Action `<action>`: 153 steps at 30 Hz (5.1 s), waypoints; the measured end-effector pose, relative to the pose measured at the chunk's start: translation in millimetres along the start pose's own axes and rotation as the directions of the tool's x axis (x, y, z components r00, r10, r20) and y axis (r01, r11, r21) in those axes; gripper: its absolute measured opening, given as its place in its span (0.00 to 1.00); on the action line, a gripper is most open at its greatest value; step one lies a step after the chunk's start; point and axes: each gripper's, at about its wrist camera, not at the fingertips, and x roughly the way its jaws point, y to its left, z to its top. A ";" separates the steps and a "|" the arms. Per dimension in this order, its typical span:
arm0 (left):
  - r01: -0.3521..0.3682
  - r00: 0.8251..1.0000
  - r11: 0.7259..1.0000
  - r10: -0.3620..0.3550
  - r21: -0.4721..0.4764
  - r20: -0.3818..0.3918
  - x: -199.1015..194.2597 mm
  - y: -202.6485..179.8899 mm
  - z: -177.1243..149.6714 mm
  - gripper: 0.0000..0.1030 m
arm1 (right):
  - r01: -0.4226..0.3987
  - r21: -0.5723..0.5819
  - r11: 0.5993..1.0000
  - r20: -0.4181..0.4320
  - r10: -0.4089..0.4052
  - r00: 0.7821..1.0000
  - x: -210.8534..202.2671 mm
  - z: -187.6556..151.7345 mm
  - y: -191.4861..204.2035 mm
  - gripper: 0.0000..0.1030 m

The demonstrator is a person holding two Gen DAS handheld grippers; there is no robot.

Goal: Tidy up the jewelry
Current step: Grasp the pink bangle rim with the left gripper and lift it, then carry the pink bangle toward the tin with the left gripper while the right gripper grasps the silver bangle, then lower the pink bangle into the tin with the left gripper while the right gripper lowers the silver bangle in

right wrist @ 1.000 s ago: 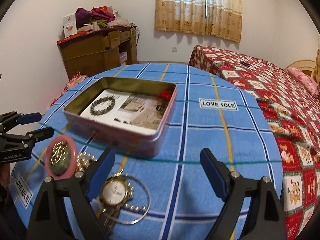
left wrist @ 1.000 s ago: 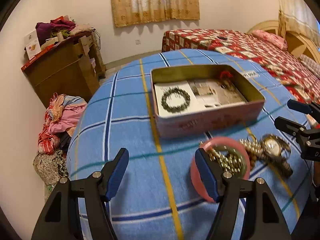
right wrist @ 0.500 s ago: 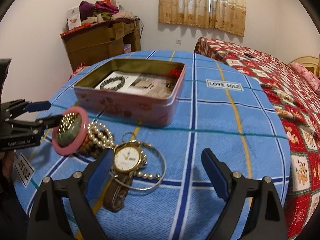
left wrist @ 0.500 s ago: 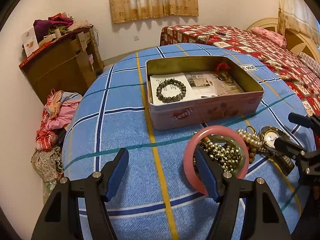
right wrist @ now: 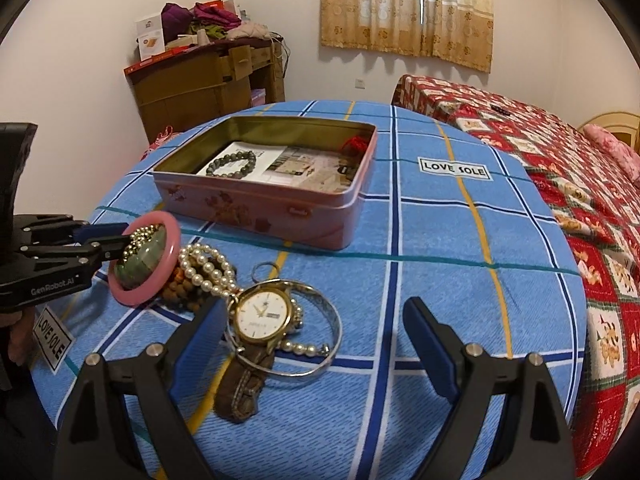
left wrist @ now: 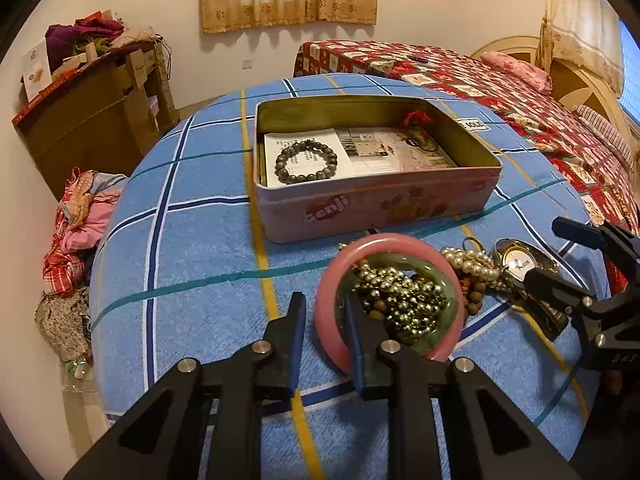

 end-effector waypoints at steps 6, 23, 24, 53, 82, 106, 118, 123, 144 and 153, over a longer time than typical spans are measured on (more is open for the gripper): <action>0.019 1.000 1.000 -0.019 -0.010 0.002 -0.2 2.4 -0.4 0.10 | -0.006 -0.012 1.000 -0.020 0.006 1.000 4.9 -4.7 3.6 0.89; 0.020 1.000 1.000 -0.020 -0.021 0.021 -7.4 8.6 2.2 0.09 | -0.049 0.006 0.999 -0.032 0.049 0.998 9.0 -6.5 -0.1 0.87; 0.021 1.000 1.000 -0.020 -0.021 0.022 -7.3 8.5 2.1 0.09 | -0.052 0.012 0.999 -0.033 0.052 0.998 9.4 -6.0 -1.2 0.87; 0.000 0.998 1.000 0.001 -0.019 0.059 -18.2 7.7 6.4 0.09 | -0.034 -0.043 0.999 0.019 0.035 0.999 4.0 -3.2 6.3 0.65; -0.065 0.982 0.998 0.068 -0.024 0.174 -53.1 13.4 38.3 0.09 | 0.032 -0.036 0.999 0.144 -0.026 0.989 -17.2 24.7 0.3 0.65; -0.100 0.968 0.994 0.106 -0.039 0.227 -47.7 19.8 80.8 0.09 | 0.081 -0.030 0.996 0.195 -0.074 0.978 -12.5 73.0 -9.2 0.65; -0.119 0.968 0.992 0.125 -0.043 0.217 -29.9 22.3 101.7 0.09 | 0.089 -0.041 0.995 0.197 -0.079 0.977 2.3 96.2 -9.3 0.65; -0.129 0.968 0.991 0.133 -0.035 0.210 -22.9 22.4 108.8 0.09 | 0.098 -0.042 0.994 0.190 -0.088 0.978 9.3 103.2 -11.9 0.65; -0.181 0.974 0.984 0.179 0.003 0.138 28.7 17.6 131.6 0.09 | 0.144 -0.069 0.987 0.135 -0.134 0.982 54.0 122.4 -9.9 0.65; -0.214 0.972 0.977 0.210 0.022 0.104 46.8 19.8 126.5 0.09 | 0.175 -0.088 0.981 0.102 -0.165 0.981 68.1 119.9 -8.2 0.65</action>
